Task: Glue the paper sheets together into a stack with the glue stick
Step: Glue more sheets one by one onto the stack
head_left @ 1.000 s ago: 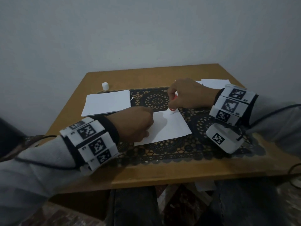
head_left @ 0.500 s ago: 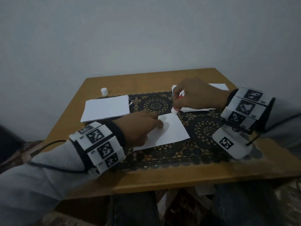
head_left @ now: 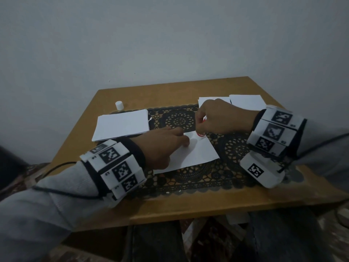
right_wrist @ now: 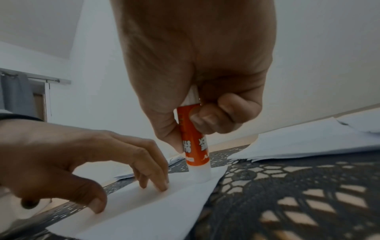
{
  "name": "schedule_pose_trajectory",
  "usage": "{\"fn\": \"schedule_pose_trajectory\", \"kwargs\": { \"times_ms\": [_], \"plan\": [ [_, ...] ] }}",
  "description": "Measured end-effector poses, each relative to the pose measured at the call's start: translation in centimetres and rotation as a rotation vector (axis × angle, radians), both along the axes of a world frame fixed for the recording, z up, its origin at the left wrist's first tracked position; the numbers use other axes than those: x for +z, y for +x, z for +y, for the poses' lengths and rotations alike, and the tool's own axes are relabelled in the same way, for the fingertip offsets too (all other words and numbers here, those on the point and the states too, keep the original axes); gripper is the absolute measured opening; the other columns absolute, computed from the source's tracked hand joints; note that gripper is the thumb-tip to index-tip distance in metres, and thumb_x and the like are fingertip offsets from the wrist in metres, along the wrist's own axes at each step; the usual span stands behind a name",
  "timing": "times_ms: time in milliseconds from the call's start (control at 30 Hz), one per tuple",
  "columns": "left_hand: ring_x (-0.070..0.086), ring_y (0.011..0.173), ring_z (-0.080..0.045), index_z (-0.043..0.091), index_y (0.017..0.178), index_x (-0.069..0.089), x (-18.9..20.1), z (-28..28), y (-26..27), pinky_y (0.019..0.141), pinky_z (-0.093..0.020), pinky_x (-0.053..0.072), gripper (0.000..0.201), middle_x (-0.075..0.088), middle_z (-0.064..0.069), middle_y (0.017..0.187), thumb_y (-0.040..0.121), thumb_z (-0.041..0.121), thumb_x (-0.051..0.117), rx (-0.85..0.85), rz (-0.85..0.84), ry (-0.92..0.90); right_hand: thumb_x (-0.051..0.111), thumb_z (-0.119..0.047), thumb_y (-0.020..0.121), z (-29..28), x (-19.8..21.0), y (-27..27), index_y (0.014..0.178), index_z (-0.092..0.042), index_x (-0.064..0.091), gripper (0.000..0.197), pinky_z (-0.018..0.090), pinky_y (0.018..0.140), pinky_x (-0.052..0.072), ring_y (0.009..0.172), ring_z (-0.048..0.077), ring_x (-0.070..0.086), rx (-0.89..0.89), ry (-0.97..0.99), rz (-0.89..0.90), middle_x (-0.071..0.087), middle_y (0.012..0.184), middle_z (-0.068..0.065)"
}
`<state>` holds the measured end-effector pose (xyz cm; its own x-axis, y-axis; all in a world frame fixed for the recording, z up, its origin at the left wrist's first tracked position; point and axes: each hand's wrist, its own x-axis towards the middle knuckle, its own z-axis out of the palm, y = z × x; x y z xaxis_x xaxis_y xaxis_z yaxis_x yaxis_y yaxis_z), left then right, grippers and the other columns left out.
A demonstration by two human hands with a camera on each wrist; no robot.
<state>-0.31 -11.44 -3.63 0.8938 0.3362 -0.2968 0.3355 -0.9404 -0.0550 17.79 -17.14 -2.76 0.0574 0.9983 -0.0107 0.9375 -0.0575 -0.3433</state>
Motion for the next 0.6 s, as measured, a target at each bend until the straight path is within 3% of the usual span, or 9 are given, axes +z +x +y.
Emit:
{"fn": "schedule_pose_trajectory", "kwargs": {
  "times_ms": [133,267,500,600],
  "plan": [
    [0.04,0.119,-0.022,0.026,0.147,0.026,-0.1,-0.1,0.3,0.097,-0.039,0.044,0.072,0.037,-0.003,0.136,0.085,0.014,0.061,-0.021,0.016,0.03,0.067,-0.021,0.082,-1.2,0.2,-0.2,0.075,-0.01,0.076,0.016,0.039,0.075,0.055,0.08,0.024,0.066,0.024,-0.045,0.005,0.073,0.08,0.005],
    [0.041,0.118,-0.021,0.026,0.146,0.032,-0.2,-0.3,0.5,0.099,-0.038,0.043,0.062,0.041,-0.004,0.129,0.091,0.022,0.058,-0.016,-0.024,0.016,0.067,-0.023,0.083,-2.8,0.5,-0.4,0.076,-0.012,0.077,0.016,0.041,0.084,0.055,0.081,0.016,0.066,0.042,-0.095,0.025,0.074,0.08,-0.001],
    [0.035,0.125,-0.023,0.028,0.145,0.036,-0.2,-0.3,0.5,0.105,-0.042,0.038,0.058,0.037,-0.005,0.134,0.092,0.031,0.059,0.025,-0.019,-0.025,0.068,-0.024,0.083,-4.6,0.7,-0.5,0.074,-0.015,0.077,0.016,0.039,0.083,0.053,0.08,0.015,0.065,0.053,-0.128,0.035,0.073,0.078,-0.004],
    [0.033,0.126,-0.023,0.031,0.145,0.035,-0.3,0.0,0.3,0.106,-0.04,0.035,0.059,0.036,-0.004,0.136,0.091,0.031,0.06,0.052,-0.033,-0.069,0.07,-0.027,0.083,-5.2,1.0,0.2,0.074,-0.022,0.079,0.014,0.035,0.082,0.053,0.081,0.007,0.065,0.042,-0.152,0.072,0.073,0.079,-0.013]
  ]
}}
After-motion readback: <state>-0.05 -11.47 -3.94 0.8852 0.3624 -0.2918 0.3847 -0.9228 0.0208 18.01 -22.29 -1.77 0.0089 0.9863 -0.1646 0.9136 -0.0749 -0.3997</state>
